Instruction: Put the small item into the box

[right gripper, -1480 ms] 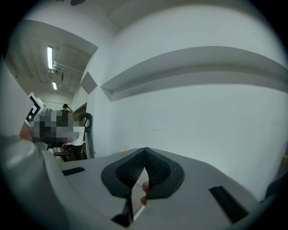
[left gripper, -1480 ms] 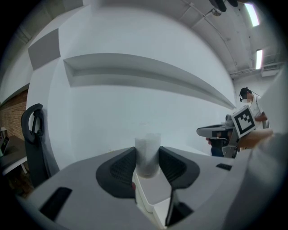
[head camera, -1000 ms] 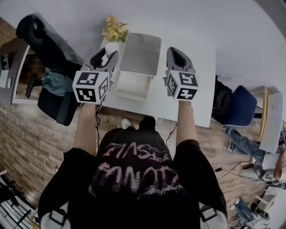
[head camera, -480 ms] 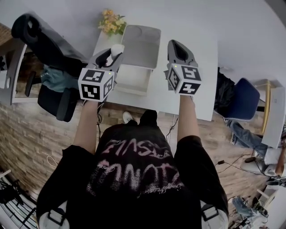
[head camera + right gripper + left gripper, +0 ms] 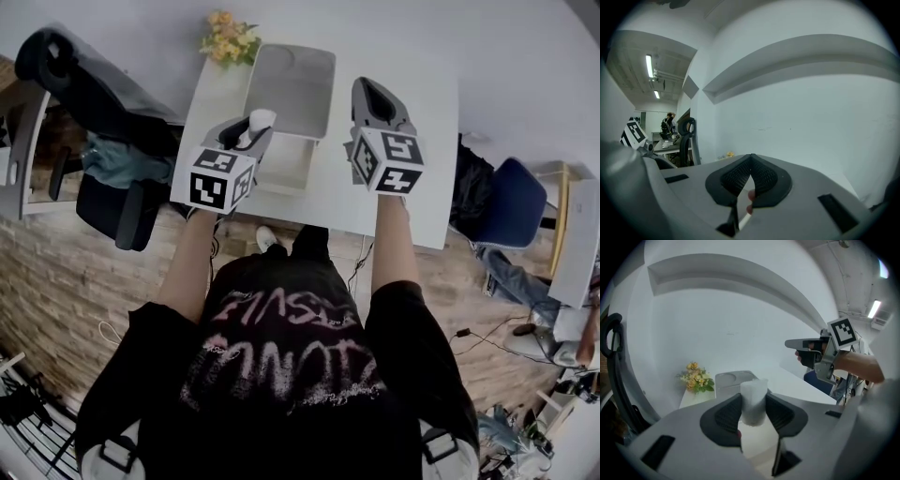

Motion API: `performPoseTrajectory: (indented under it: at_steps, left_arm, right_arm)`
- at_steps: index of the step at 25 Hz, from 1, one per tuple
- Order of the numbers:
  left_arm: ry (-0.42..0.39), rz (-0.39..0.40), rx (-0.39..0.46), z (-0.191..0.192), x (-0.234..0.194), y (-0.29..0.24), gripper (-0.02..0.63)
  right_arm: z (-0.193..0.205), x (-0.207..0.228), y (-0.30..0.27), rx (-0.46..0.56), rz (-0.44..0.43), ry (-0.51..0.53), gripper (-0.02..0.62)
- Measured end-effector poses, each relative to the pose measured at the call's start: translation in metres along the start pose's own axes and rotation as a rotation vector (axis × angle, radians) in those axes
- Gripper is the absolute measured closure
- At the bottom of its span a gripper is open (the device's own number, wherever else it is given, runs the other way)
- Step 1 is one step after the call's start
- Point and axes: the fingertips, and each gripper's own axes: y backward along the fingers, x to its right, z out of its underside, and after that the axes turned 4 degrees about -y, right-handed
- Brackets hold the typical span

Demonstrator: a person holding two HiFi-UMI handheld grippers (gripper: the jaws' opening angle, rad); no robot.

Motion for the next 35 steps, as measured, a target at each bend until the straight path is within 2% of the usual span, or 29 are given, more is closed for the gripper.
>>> performPoseTrajectory:
  at_steps: [15,25,35]
  left_arm:
    - [0.047,0.052,-0.223,0.069,0.014,-0.033,0.443]
    - [0.006,0.064,-0.383,0.101,0.021,-0.048,0.442]
    - [-0.007,0.082,-0.435,0.111,0.026,-0.053,0.440]
  right_arm:
    - [0.059,0.010,-0.011,-0.101,-0.007,-0.058,0.586]
    - [0.104,0.016,-0.017,-0.176,-0.018,-0.100,0.586]
    - [0.111,0.018,-0.021,-0.193,-0.030,-0.103,0.586]
